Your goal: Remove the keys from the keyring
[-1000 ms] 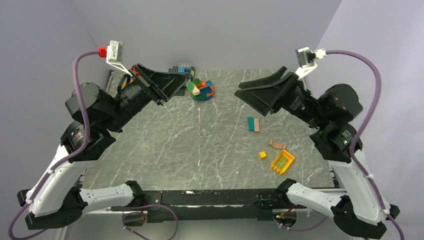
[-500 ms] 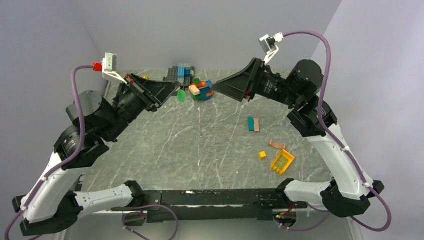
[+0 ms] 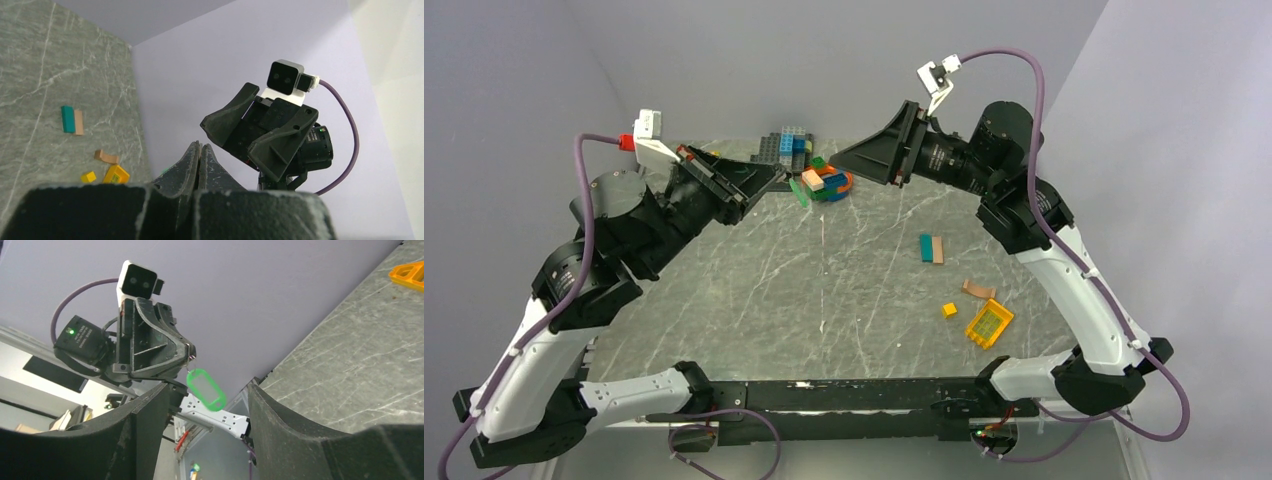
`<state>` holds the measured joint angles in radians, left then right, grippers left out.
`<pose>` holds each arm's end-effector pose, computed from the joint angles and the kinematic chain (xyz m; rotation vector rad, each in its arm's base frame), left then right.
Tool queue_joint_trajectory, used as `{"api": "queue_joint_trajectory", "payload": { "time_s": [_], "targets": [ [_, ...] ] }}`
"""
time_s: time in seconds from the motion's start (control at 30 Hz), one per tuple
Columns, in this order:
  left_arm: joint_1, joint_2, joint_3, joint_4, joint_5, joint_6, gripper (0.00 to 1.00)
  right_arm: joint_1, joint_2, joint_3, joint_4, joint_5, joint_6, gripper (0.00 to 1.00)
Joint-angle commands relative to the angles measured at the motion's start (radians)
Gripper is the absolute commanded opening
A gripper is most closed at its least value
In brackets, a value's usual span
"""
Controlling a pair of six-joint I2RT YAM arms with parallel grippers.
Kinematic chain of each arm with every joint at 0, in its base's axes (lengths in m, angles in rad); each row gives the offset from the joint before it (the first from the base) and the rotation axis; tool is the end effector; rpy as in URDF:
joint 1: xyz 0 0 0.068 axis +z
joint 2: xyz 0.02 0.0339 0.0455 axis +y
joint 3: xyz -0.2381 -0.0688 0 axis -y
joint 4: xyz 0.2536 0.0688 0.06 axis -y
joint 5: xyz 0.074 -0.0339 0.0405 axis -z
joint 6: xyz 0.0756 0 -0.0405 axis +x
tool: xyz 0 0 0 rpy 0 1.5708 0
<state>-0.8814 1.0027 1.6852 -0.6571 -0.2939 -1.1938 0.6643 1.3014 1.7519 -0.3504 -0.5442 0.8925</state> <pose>0.1423 -0.1382 0.5244 -0.5221 1.6477 -1.3810 0.2095 0.2138 0.5213 -0.3175 1.6956 1.6070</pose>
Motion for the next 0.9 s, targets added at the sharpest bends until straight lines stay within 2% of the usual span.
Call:
{"api": "queue_joint_trajectory", "payload": {
  "time_s": [0.0, 0.17, 0.3, 0.47, 0.87],
  "targets": [
    [0.017, 0.01, 0.029, 0.013, 0.062, -0.055, 0.0, 0.012, -0.02, 0.01, 0.054, -0.023, 0.037, 0.62],
    [0.036, 0.052, 0.054, -0.008, 0.159, -0.069, 0.0, 0.012, 0.0, 0.029, 0.034, -0.088, 0.012, 0.58],
    [0.05, 0.098, 0.083, -0.026, 0.259, -0.084, 0.0, 0.013, 0.035, 0.119, -0.111, -0.126, -0.1, 0.55],
    [0.066, 0.145, 0.105, -0.031, 0.359, -0.106, 0.0, 0.012, 0.054, 0.149, -0.191, -0.177, -0.166, 0.54],
    [0.067, 0.122, 0.063, 0.002, 0.348, -0.144, 0.0, 0.008, 0.028, 0.097, -0.187, -0.189, -0.186, 0.5]
  ]
}}
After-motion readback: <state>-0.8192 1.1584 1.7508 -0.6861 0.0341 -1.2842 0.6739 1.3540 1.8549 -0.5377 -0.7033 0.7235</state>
